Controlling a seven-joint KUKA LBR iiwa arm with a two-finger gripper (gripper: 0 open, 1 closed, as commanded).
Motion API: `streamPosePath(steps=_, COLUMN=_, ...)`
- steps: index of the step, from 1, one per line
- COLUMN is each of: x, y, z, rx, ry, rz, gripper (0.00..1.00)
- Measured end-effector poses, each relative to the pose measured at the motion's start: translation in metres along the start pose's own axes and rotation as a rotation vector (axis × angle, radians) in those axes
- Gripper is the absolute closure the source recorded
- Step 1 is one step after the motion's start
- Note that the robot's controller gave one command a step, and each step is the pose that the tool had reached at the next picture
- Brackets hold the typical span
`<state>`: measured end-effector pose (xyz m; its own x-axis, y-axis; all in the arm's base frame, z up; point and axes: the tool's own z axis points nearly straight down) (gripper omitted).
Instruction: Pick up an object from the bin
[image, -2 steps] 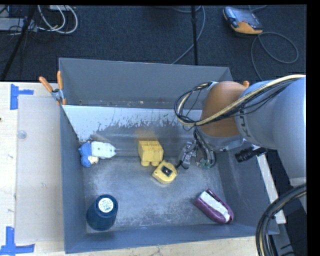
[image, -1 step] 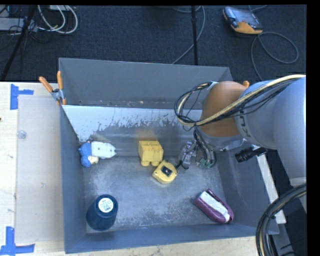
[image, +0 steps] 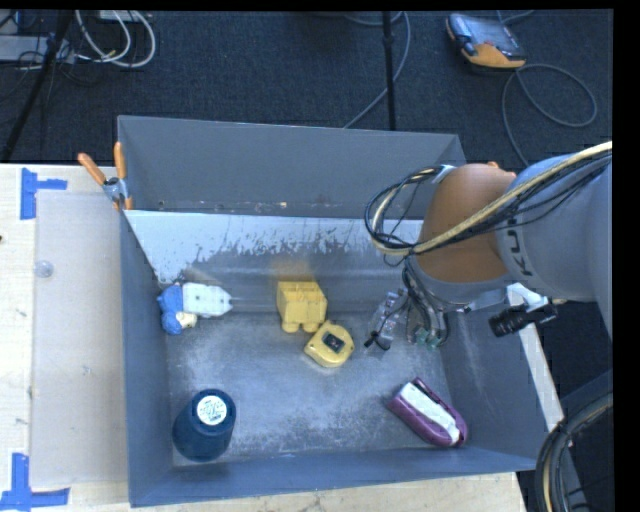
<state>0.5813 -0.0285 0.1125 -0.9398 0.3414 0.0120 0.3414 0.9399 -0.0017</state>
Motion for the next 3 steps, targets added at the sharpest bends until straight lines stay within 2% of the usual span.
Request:
streamPosePath(steps=1, x=0.019, y=0.010, z=-0.005, rx=-0.002, ry=-0.011, rz=-0.024, gripper=0.00)
streamPosePath(steps=2, x=0.023, y=0.016, z=0.014, rx=-0.002, ry=-0.009, rz=-0.037, gripper=0.00)
streamPosePath(steps=3, x=0.022, y=0.016, z=0.012, rx=-0.002, ry=-0.011, rz=-0.037, gripper=0.00)
